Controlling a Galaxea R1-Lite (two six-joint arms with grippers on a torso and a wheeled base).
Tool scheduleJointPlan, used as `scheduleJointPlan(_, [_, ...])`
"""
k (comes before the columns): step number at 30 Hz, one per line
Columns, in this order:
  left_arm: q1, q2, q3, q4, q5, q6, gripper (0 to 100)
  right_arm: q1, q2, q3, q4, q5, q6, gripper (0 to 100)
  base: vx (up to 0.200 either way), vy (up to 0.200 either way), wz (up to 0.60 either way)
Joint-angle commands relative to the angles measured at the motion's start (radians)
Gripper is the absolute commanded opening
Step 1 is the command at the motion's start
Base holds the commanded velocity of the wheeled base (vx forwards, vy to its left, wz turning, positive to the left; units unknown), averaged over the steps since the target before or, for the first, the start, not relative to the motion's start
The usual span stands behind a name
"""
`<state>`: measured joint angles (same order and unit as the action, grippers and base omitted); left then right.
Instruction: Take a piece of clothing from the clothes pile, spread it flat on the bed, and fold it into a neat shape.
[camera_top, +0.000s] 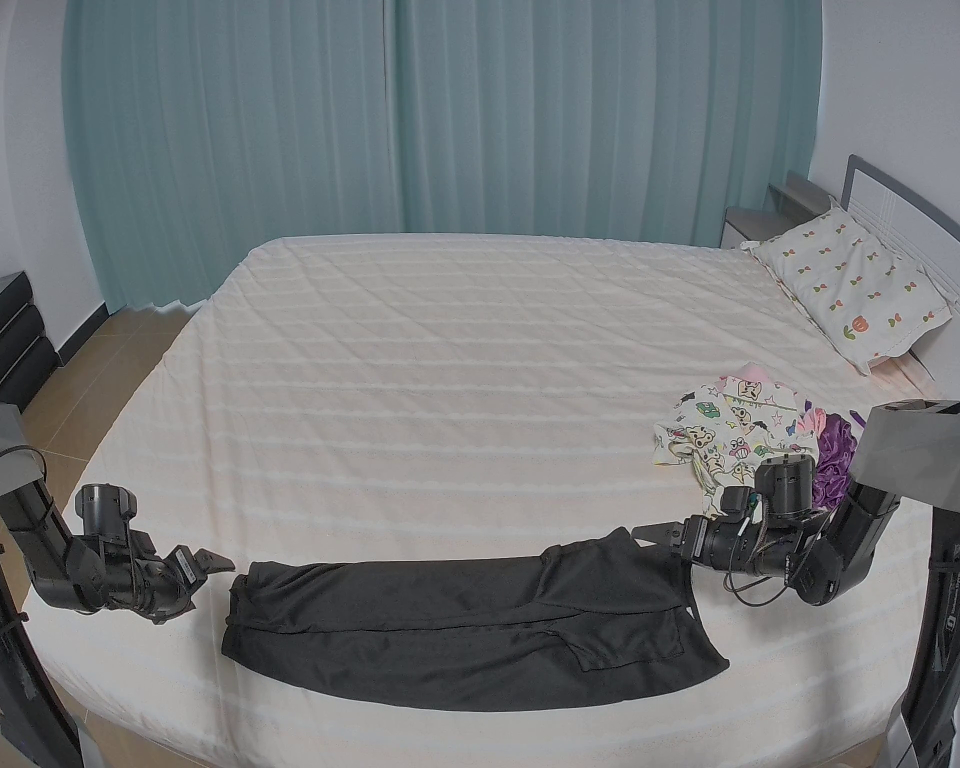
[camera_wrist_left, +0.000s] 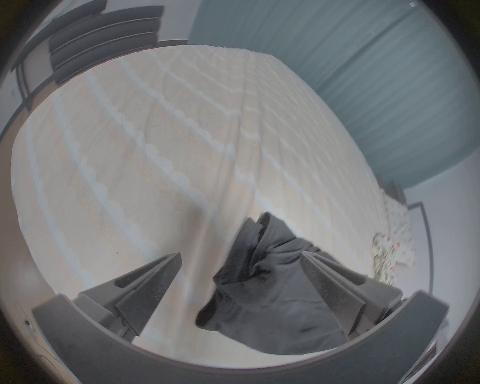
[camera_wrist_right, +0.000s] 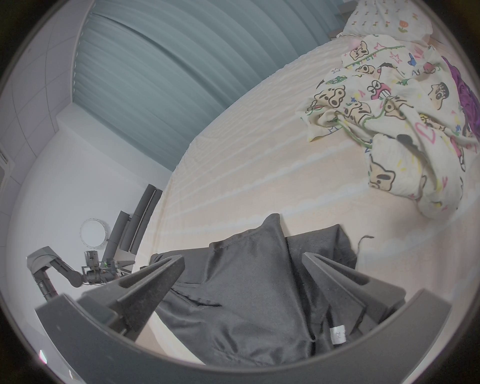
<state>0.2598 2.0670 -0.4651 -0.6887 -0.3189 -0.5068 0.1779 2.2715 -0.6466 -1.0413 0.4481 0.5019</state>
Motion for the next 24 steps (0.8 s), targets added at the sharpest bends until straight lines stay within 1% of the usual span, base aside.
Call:
scheduleJointPlan(1, [-0.076, -0.051, -0.058, 0.018, 0.006, -0.128, 100, 0.06, 0.099, -0.034, -0.02, -0.065, 0.0, 100, 0.0, 0.0, 0.0])
scheduleJointPlan(3, [-0.122, -0.05, -0.079, 0.017, 0.008, -0.197, 100, 0.061, 0.097, -0.034, -0.01, -0.066, -0.002, 100, 0.0, 0.0, 0.0])
scheduleJointPlan(4, [-0.136, -0.048, -0.084, 0.017, 0.011, -0.214, 100, 0.061, 0.099, -0.036, -0.01, -0.066, -0.002, 100, 0.0, 0.0, 0.0])
scheduleJointPlan(5, [-0.188, -0.036, -0.11, 0.017, 0.023, -0.277, 100, 0.063, 0.102, -0.038, -0.01, -0.066, -0.002, 100, 0.0, 0.0, 0.0])
scheduleJointPlan(6, [-0.211, -0.025, -0.121, 0.014, 0.038, -0.308, 100, 0.061, 0.106, -0.039, -0.01, -0.066, -0.002, 100, 0.0, 0.0, 0.0])
scheduleJointPlan(8, [-0.238, 0.001, -0.125, 0.006, 0.066, -0.338, 100, 0.061, 0.117, -0.041, -0.01, -0.068, -0.003, 100, 0.0, 0.0, 0.0])
scheduleJointPlan(10, [-0.249, 0.038, -0.125, -0.002, 0.086, -0.341, 100, 0.06, 0.134, -0.042, -0.011, -0.068, -0.016, 100, 0.0, 0.0, 0.0])
scheduleJointPlan(13, [-0.246, 0.074, -0.122, -0.028, 0.093, -0.345, 100, 0.052, 0.164, -0.05, -0.011, -0.069, -0.085, 100, 0.0, 0.0, 0.0])
scheduleJointPlan(17, [-0.244, 0.074, -0.11, -0.054, 0.092, -0.346, 100, 0.052, 0.171, -0.048, -0.017, -0.071, -0.094, 100, 0.0, 0.0, 0.0])
scheduleJointPlan(18, [-0.244, 0.074, -0.109, -0.054, 0.093, -0.346, 100, 0.052, 0.168, -0.044, -0.019, -0.072, -0.094, 0, 0.0, 0.0, 0.0])
scheduleJointPlan(24, [-0.243, 0.079, -0.109, -0.055, 0.093, -0.345, 100, 0.045, 0.151, 0.012, -0.025, -0.077, -0.103, 0, 0.0, 0.0, 0.0])
